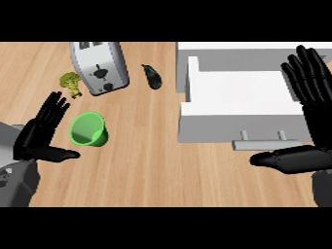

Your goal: Pick up the cup, place it into the drawer and close the drawer

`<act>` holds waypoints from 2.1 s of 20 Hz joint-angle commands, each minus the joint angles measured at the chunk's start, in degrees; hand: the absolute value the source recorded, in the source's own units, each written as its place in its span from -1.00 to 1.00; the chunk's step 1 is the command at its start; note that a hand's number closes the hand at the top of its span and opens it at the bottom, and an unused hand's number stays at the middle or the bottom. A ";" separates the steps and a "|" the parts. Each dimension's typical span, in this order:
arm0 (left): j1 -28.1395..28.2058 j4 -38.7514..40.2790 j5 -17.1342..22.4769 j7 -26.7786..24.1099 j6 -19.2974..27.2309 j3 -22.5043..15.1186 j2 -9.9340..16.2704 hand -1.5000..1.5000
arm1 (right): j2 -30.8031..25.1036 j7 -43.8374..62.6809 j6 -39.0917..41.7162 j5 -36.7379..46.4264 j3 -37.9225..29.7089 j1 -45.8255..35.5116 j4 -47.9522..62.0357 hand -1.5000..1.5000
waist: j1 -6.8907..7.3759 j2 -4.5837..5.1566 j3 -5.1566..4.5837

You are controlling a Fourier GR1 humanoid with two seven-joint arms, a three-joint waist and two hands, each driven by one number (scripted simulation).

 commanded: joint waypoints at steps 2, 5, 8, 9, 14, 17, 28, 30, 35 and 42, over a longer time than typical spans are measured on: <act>-2.14 13.53 -4.10 -9.86 -0.85 -0.06 1.06 -1.00 | 0.59 2.26 -0.29 -0.13 0.63 -0.37 -1.48 -1.00 | -0.17 0.02 -0.02; -9.90 23.97 -5.21 -11.41 -0.01 1.61 3.42 -1.00 | 2.09 4.66 -2.99 1.48 1.74 -1.99 -2.72 -1.00 | -0.64 0.16 -0.07; -7.98 28.76 -9.12 -21.68 2.66 -0.52 0.04 -1.00 | 1.13 0.68 -0.01 0.32 1.19 0.09 -1.51 -1.00 | -1.13 0.38 -0.12; -11.38 31.50 -8.43 -20.45 2.28 0.92 2.30 -1.00 | 1.16 -1.92 0.19 1.58 1.04 1.52 0.25 -1.00 | -0.98 0.36 -0.10; -9.90 34.66 -10.01 -27.31 3.48 0.41 1.31 -1.00 | -1.42 1.02 1.57 -1.24 -1.78 -2.86 1.58 -1.00 | -1.12 0.50 -0.16; -9.97 35.24 -10.02 -28.90 5.91 0.56 -1.42 -1.00 | -0.21 5.06 -0.48 -1.45 -0.56 -6.07 -0.29 -1.00 | -1.61 0.67 -0.27; -11.81 37.08 -10.89 -31.04 3.22 0.63 0.60 -1.00 | -1.10 3.57 1.09 -2.35 -1.79 -4.67 1.23 -1.00 | -1.98 0.97 -0.32; -11.56 37.18 -11.65 -31.78 4.41 -0.17 -2.21 -1.00 | -2.13 1.74 2.49 -2.76 -2.79 -2.25 0.22 -1.00 | -2.21 0.85 -0.28; -12.46 37.53 -11.44 -31.28 -0.46 -0.05 -1.22 -1.00 | -1.11 1.50 1.10 -0.74 -1.47 -6.39 4.04 -1.00 | -1.68 1.27 -0.37; -14.04 34.36 -11.10 -34.18 -1.75 -0.25 -3.94 1.00 | -2.65 0.33 3.30 -2.99 -3.54 -5.19 5.13 -1.00 | -1.86 1.13 -0.30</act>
